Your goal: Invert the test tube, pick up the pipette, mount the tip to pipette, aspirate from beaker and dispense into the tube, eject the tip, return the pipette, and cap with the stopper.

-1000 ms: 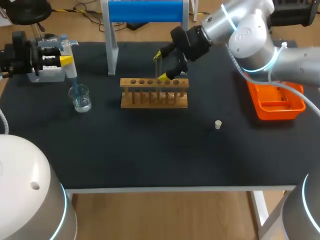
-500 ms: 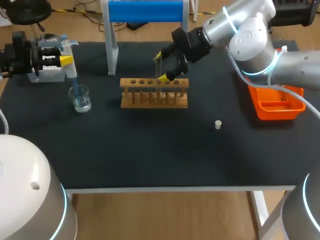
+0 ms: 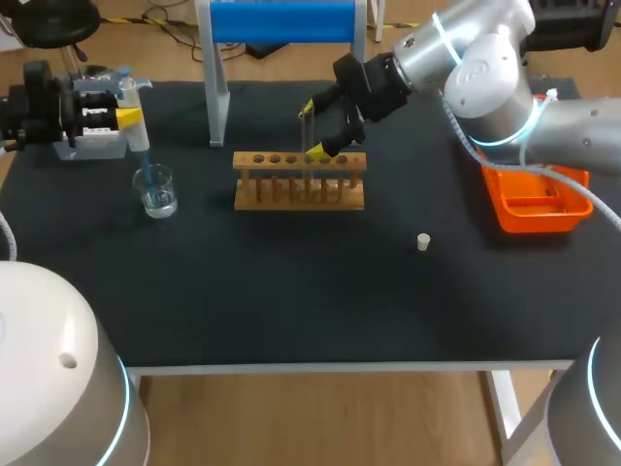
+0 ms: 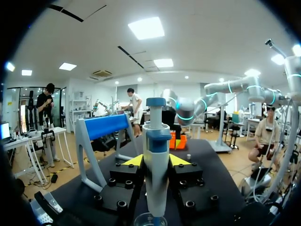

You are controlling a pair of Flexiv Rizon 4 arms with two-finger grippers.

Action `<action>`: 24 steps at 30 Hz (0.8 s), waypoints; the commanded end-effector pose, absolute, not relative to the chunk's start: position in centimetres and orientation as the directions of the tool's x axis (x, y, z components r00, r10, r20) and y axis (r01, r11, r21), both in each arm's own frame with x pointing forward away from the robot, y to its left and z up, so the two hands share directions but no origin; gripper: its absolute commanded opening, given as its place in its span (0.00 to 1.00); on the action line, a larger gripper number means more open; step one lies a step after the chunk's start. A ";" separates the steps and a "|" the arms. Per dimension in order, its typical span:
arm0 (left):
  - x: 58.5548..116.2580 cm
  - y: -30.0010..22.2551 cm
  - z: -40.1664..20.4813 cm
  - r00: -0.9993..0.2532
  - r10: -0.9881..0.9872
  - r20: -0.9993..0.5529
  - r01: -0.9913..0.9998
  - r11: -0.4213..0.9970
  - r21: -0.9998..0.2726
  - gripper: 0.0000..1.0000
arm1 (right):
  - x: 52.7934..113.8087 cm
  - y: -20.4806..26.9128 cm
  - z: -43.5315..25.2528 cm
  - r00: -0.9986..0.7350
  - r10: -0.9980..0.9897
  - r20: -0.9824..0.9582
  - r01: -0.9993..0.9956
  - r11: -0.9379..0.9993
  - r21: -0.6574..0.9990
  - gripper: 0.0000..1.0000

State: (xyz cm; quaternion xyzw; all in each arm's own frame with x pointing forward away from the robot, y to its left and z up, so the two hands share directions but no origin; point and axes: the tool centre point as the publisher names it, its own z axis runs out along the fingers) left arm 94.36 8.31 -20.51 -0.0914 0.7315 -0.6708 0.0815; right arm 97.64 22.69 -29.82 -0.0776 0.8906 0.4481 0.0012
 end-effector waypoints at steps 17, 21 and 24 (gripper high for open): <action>94.2 8.2 -19.4 -0.969 -0.247 -0.010 -0.011 0.087 -0.996 0.00 | 97.6 22.6 -29.8 -0.988 -0.138 -0.071 -0.139 0.587 0.797 1.00; 94.3 8.1 -18.4 -0.969 -0.248 -0.005 -0.020 0.099 -0.995 0.00 | 97.6 22.6 -29.8 -0.988 -0.138 -0.071 -0.139 0.587 0.797 1.00; 94.3 8.0 -17.4 -0.967 -0.253 -0.011 -0.016 0.105 -0.994 0.00 | 97.6 22.6 -29.8 -0.988 -0.138 -0.071 -0.139 0.587 0.797 1.00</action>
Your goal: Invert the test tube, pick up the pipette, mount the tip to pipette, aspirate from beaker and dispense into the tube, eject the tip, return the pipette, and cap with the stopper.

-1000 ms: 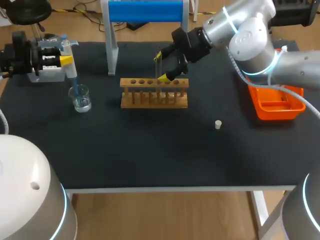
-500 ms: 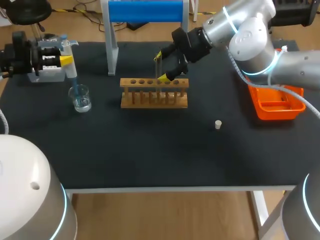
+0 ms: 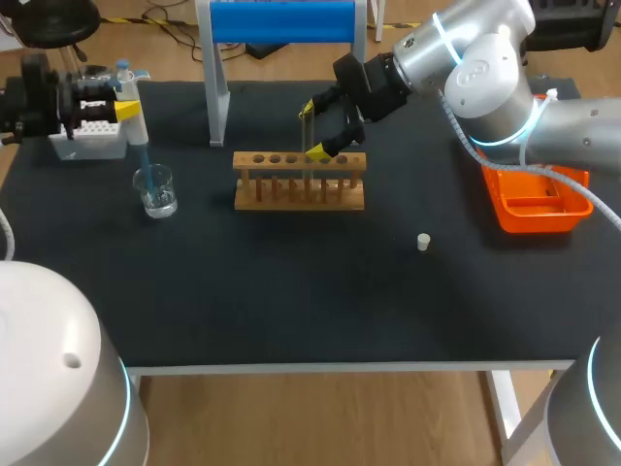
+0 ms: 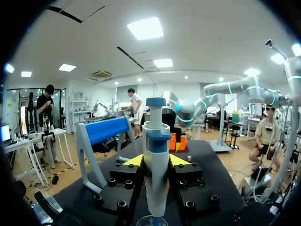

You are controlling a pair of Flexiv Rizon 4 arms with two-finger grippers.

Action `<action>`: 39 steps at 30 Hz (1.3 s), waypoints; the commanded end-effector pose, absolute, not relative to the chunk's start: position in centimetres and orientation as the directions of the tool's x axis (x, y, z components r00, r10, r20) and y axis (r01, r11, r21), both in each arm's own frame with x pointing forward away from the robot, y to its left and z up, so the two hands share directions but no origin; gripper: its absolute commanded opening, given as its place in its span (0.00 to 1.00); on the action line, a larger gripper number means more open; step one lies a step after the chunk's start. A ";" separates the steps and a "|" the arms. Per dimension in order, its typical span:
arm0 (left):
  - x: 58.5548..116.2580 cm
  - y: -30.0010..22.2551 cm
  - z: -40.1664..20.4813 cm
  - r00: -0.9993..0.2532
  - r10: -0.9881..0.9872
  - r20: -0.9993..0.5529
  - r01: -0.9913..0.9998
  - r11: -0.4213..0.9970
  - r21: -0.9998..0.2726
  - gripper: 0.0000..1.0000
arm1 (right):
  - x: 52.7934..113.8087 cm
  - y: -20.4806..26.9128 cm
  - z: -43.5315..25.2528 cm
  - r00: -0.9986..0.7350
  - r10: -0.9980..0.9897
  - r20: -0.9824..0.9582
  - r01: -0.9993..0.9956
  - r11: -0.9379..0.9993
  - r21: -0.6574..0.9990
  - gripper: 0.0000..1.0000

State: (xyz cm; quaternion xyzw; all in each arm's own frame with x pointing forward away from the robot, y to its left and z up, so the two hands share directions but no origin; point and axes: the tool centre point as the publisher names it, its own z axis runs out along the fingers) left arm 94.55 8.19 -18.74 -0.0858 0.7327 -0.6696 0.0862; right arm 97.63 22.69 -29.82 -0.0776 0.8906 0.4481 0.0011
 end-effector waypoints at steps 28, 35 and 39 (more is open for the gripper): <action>97.4 -2.9 1.0 -0.993 -0.102 -0.058 0.044 0.134 -0.990 0.00 | 97.6 22.6 -29.8 -0.988 -0.138 -0.071 -0.139 0.587 0.797 1.00; 98.4 -6.7 2.4 -0.997 -0.033 -0.066 0.062 0.117 -0.991 0.00 | 97.6 22.6 -29.8 -0.988 -0.138 -0.071 -0.139 0.587 0.797 1.00; 98.7 -8.9 2.6 -0.998 0.003 -0.064 0.064 0.112 -0.992 0.00 | 97.6 22.6 -29.8 -0.988 -0.138 -0.071 -0.139 0.587 0.797 1.00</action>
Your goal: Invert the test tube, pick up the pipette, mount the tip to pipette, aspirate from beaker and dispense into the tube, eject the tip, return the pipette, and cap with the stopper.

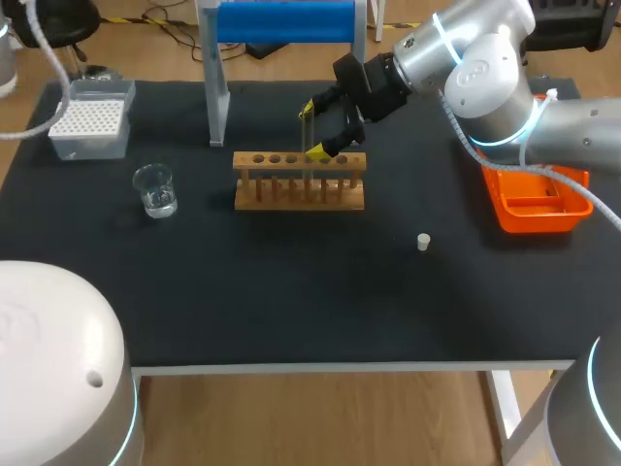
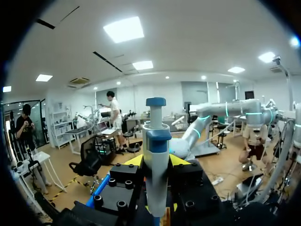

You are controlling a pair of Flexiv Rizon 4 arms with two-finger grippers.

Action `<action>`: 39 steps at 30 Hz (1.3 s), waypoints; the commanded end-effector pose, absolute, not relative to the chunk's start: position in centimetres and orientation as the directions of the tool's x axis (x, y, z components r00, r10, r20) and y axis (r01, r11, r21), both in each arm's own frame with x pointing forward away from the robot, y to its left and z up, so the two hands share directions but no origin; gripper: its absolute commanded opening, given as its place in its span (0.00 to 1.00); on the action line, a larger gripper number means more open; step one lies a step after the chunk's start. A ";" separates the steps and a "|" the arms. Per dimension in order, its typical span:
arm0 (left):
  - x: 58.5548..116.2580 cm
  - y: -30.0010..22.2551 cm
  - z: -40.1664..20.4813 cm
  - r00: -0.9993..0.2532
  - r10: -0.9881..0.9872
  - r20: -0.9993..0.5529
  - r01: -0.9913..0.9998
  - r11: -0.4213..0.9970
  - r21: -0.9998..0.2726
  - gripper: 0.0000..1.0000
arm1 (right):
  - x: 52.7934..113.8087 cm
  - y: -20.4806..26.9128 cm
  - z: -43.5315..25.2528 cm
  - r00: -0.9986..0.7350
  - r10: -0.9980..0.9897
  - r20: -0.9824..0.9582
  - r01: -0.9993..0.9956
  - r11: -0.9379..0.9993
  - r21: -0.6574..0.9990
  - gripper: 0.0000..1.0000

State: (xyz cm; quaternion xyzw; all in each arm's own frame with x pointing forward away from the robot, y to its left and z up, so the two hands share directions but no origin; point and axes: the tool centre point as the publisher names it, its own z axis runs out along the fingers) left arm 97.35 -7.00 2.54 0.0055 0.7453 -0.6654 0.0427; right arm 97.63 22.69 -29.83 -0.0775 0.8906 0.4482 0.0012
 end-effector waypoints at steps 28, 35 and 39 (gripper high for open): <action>98.4 -18.1 2.7 -0.987 0.159 -0.019 0.022 0.020 -1.000 0.00 | 97.6 22.6 -29.8 -0.988 -0.138 -0.071 -0.139 0.587 0.797 1.00; 98.4 -18.4 2.3 -0.988 0.156 -0.012 0.015 0.020 -1.000 0.00 | 97.6 22.6 -29.8 -0.988 -0.138 -0.071 -0.139 0.587 0.797 1.00; 98.2 -18.5 2.2 -0.989 0.151 -0.006 0.010 0.027 -1.000 0.00 | 97.6 22.6 -29.8 -0.988 -0.138 -0.071 -0.139 0.587 0.797 1.00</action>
